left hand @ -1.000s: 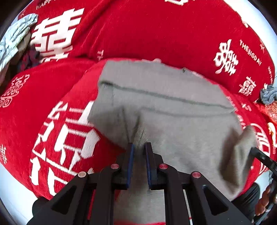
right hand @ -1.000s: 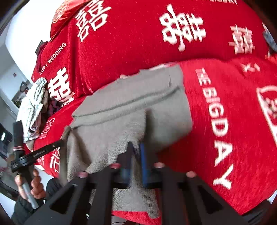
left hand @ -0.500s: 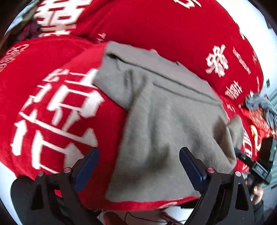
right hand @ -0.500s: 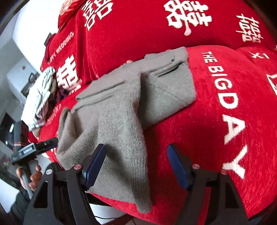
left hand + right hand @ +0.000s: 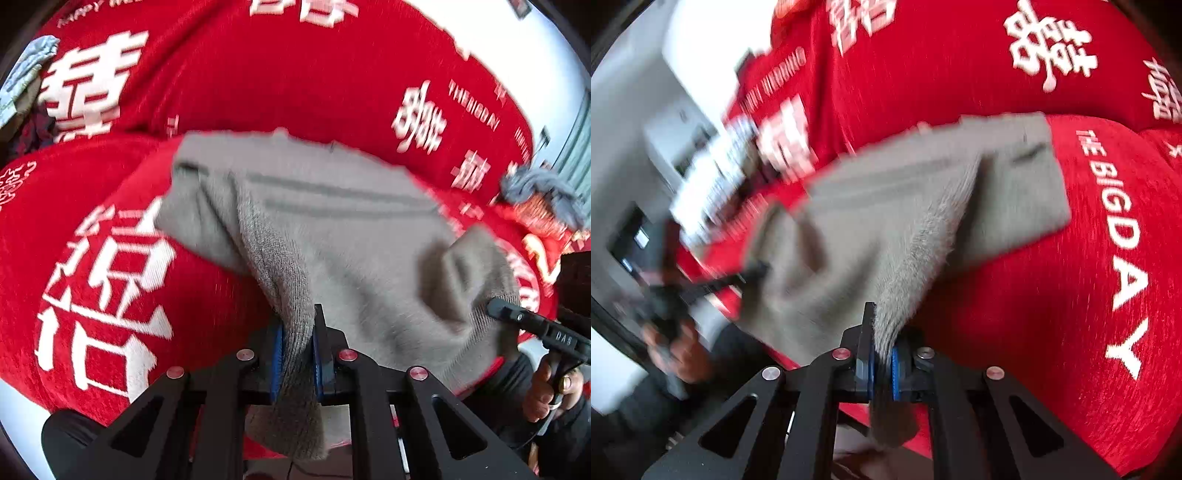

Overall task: Fold small clothes
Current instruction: 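Grasp the sweater hem with the left tool while the right tool grasps it too, then lift the hem with both tools and fold it toward the collar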

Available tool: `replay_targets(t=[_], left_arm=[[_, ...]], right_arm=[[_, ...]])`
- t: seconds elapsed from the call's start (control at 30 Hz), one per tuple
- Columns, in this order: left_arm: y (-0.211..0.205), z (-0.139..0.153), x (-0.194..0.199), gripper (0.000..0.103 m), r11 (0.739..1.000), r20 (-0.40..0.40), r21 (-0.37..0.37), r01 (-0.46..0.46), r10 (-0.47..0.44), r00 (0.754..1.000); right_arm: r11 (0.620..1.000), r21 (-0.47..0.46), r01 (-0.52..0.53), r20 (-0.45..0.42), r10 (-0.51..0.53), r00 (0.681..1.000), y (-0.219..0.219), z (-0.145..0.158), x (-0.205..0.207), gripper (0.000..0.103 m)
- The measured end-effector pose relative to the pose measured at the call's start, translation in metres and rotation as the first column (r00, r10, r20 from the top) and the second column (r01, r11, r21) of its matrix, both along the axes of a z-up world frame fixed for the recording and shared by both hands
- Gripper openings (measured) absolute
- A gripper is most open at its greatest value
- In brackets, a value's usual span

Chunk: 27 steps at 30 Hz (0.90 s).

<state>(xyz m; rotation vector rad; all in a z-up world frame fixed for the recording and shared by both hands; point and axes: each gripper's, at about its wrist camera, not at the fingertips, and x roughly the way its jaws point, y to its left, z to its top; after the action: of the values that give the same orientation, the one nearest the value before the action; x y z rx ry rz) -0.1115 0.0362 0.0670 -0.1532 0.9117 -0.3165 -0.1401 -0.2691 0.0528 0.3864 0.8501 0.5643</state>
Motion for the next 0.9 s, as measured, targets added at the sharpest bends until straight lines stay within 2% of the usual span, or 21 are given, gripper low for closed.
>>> replay_targets(t=[0.07, 0.2, 0.3, 0.5, 0.67, 0.9], left_arm=[[0.005, 0.019, -0.003, 0.015, 0.999, 0.050, -0.037, -0.024, 0.026, 0.998], [0.018, 0.048, 0.000, 0.015, 0.988, 0.112, -0.124, -0.089, 0.103, 0.988], [0.024, 0.061, 0.010, 0.015, 0.981, 0.133, -0.138, -0.134, 0.153, 0.979], [0.031, 0.074, 0.040, 0.015, 0.966, 0.101, -0.165, -0.198, 0.216, 0.971], [0.023, 0.074, 0.064, 0.015, 0.973, 0.087, -0.109, -0.206, 0.215, 0.973], [0.025, 0.071, 0.096, 0.015, 0.967, 0.042, -0.119, -0.226, 0.233, 0.972]], right_arm=[[0.995, 0.092, 0.028, 0.036, -0.032, 0.999, -0.013, 0.020, -0.002, 0.006], [0.975, 0.202, 0.090, 0.104, -0.113, 0.988, -0.031, 0.057, -0.003, 0.006], [0.962, 0.243, 0.127, 0.141, -0.165, 0.976, -0.036, 0.076, -0.001, 0.006], [0.943, 0.244, 0.228, 0.135, -0.266, 0.955, -0.046, 0.093, 0.025, 0.006], [0.949, 0.187, 0.254, 0.124, -0.279, 0.952, -0.045, 0.098, 0.054, 0.006], [0.951, 0.128, 0.282, 0.093, -0.295, 0.951, -0.042, 0.100, 0.091, 0.006]])
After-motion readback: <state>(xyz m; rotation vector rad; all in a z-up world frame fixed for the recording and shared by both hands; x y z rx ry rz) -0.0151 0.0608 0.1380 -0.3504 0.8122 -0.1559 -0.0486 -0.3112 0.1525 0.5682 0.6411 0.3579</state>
